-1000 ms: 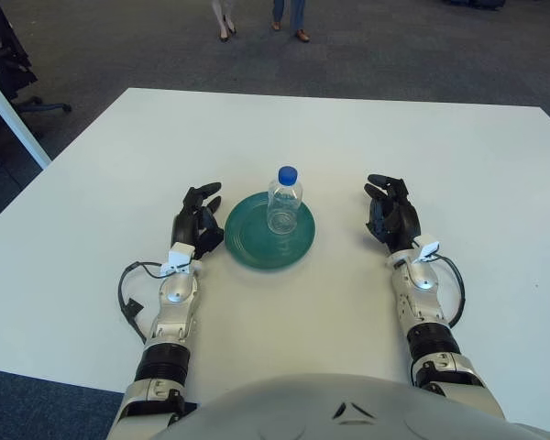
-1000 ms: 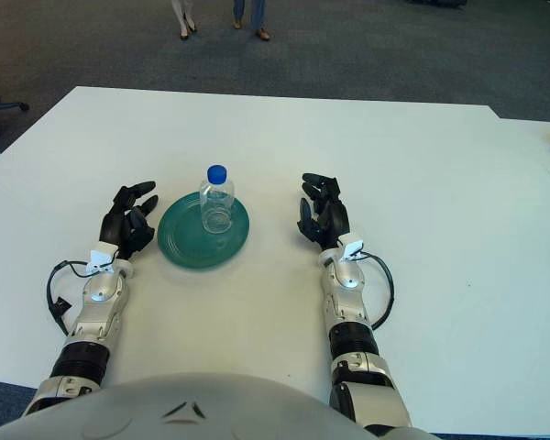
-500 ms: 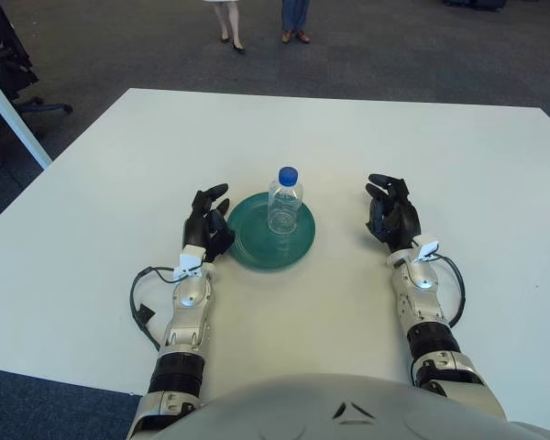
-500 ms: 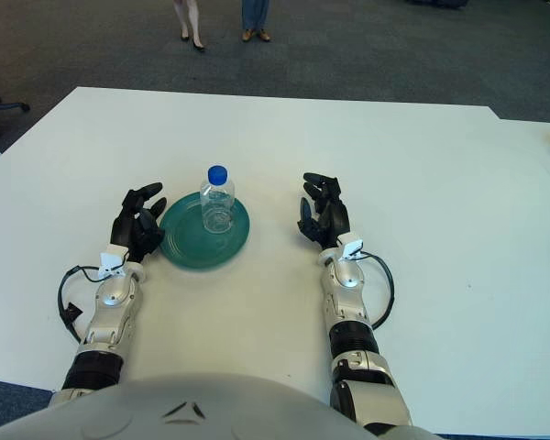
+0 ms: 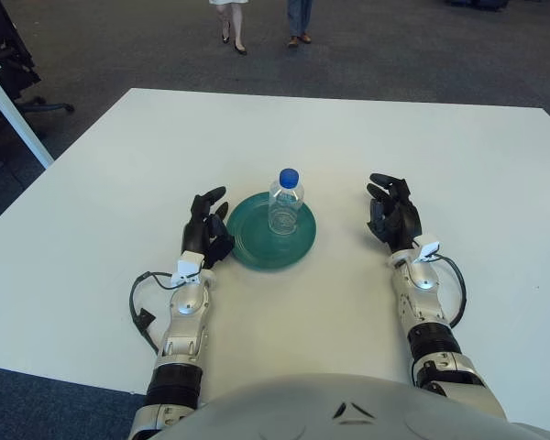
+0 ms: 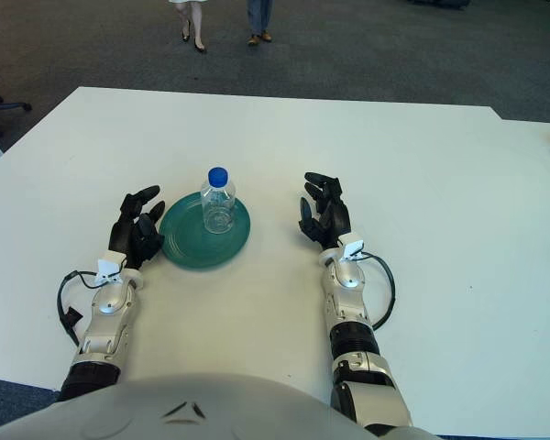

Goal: Put the bottle into the plate.

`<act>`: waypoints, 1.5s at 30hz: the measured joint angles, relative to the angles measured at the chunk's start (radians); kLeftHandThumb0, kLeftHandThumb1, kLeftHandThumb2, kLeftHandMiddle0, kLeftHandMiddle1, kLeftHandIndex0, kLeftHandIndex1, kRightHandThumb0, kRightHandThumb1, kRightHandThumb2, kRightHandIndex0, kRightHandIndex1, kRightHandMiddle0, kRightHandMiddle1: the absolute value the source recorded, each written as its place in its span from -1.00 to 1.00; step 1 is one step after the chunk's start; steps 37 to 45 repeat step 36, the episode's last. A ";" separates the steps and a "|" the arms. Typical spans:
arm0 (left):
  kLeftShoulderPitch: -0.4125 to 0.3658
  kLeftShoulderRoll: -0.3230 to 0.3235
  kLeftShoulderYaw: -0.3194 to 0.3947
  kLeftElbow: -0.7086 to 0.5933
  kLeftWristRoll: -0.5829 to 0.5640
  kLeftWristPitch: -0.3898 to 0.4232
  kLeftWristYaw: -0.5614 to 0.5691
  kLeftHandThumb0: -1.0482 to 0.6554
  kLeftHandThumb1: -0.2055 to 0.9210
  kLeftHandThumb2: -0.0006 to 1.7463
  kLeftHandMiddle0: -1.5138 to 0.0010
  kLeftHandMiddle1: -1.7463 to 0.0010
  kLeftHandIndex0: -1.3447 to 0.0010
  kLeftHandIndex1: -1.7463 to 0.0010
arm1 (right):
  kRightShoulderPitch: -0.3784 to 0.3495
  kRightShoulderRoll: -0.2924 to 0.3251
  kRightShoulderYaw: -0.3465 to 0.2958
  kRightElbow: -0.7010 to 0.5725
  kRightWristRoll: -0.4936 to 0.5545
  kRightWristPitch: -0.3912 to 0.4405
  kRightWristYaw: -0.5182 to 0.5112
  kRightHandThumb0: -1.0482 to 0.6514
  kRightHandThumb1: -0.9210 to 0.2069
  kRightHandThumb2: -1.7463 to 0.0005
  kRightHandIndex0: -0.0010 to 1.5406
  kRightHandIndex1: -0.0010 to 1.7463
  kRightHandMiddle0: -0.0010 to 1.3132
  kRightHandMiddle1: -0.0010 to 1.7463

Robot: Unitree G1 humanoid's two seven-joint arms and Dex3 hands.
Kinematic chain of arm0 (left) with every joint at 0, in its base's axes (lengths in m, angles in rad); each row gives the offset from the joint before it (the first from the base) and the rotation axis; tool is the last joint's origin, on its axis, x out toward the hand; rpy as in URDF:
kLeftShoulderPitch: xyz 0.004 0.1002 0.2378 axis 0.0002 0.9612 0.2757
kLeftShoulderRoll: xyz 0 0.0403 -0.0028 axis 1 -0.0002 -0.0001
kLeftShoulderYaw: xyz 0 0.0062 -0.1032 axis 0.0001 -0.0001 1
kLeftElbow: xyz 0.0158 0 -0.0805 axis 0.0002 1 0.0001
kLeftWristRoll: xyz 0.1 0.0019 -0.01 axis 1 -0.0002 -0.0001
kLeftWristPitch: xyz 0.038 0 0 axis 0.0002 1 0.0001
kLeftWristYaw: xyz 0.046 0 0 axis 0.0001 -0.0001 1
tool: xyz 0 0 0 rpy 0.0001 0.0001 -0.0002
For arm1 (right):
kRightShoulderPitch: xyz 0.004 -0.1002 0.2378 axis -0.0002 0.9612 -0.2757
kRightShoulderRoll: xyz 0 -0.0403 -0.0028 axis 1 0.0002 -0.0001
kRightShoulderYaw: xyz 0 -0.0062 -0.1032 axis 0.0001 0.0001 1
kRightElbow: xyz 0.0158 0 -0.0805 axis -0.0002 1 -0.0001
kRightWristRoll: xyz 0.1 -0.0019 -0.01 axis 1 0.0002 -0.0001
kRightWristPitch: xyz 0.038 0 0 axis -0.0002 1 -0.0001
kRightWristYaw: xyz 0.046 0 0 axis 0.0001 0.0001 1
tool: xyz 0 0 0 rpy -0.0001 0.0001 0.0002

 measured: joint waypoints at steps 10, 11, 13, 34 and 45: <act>0.006 -0.001 0.001 0.014 -0.027 -0.019 -0.008 -0.78 1.00 0.19 0.27 1.00 0.81 0.04 | 0.001 0.000 0.002 -0.001 0.000 -0.011 0.007 -0.42 -0.99 0.52 -0.46 -0.25 -0.75 0.27; 0.007 -0.001 0.001 0.014 -0.028 -0.021 -0.008 -0.78 1.00 0.19 0.27 1.00 0.81 0.03 | 0.001 0.000 0.001 -0.001 0.000 -0.011 0.009 -0.42 -0.99 0.53 -0.46 -0.25 -0.76 0.27; 0.010 -0.001 0.001 0.016 -0.029 -0.025 -0.009 -0.78 1.00 0.19 0.27 1.00 0.82 0.03 | 0.001 0.000 0.001 -0.001 0.001 -0.011 0.011 -0.42 -0.99 0.53 -0.46 -0.25 -0.76 0.27; -0.012 0.010 0.007 0.053 -0.056 -0.038 -0.033 -0.80 1.00 0.20 0.29 1.00 0.86 0.01 | 0.000 0.000 -0.007 -0.004 0.013 0.004 0.021 -0.41 -1.00 0.55 -0.46 -0.30 -0.76 0.24; -0.013 0.010 0.008 0.054 -0.059 -0.038 -0.033 -0.80 1.00 0.20 0.29 1.00 0.86 0.01 | 0.000 0.000 -0.007 -0.004 0.013 0.004 0.021 -0.41 -1.00 0.55 -0.45 -0.30 -0.76 0.24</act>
